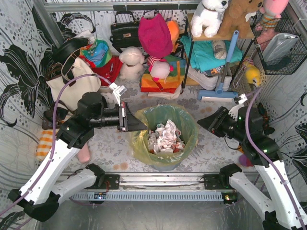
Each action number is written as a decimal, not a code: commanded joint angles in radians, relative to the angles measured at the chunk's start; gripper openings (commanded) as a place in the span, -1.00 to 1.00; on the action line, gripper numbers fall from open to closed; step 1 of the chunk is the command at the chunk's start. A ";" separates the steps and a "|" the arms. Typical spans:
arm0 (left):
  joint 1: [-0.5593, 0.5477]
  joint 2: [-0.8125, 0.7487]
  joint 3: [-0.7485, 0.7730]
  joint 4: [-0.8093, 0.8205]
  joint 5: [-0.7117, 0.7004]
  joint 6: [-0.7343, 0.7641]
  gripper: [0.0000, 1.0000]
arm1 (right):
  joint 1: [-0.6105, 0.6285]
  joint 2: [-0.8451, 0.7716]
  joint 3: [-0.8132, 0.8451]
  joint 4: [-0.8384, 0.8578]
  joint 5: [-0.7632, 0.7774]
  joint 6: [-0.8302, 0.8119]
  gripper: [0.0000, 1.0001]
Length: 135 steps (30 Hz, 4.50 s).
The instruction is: Tie the trash bag
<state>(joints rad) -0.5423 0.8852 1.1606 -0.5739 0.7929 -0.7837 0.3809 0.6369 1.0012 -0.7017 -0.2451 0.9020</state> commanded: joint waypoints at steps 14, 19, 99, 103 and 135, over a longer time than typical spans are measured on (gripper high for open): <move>0.014 0.247 0.090 -0.004 -0.284 0.185 -1.00 | -0.005 0.030 -0.102 0.073 0.003 -0.046 0.07; 0.019 0.388 0.188 0.034 -0.262 0.232 -1.00 | -0.005 0.022 -0.105 0.065 0.041 -0.052 0.08; 0.032 0.253 0.167 0.110 -0.104 0.096 -1.00 | -0.005 -0.270 -0.288 0.606 -0.173 0.337 -1.00; 0.031 0.255 0.200 0.091 -0.122 0.106 -1.00 | -0.005 -0.146 -0.219 0.706 -0.219 0.338 -1.00; 0.048 0.314 0.425 0.228 -0.366 0.168 -1.00 | 0.173 0.614 0.440 0.821 -0.113 0.048 -1.00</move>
<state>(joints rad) -0.4988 1.2209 1.5379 -0.5404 0.2955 -0.6403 0.5507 1.2747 1.3598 0.0673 -0.3809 1.0111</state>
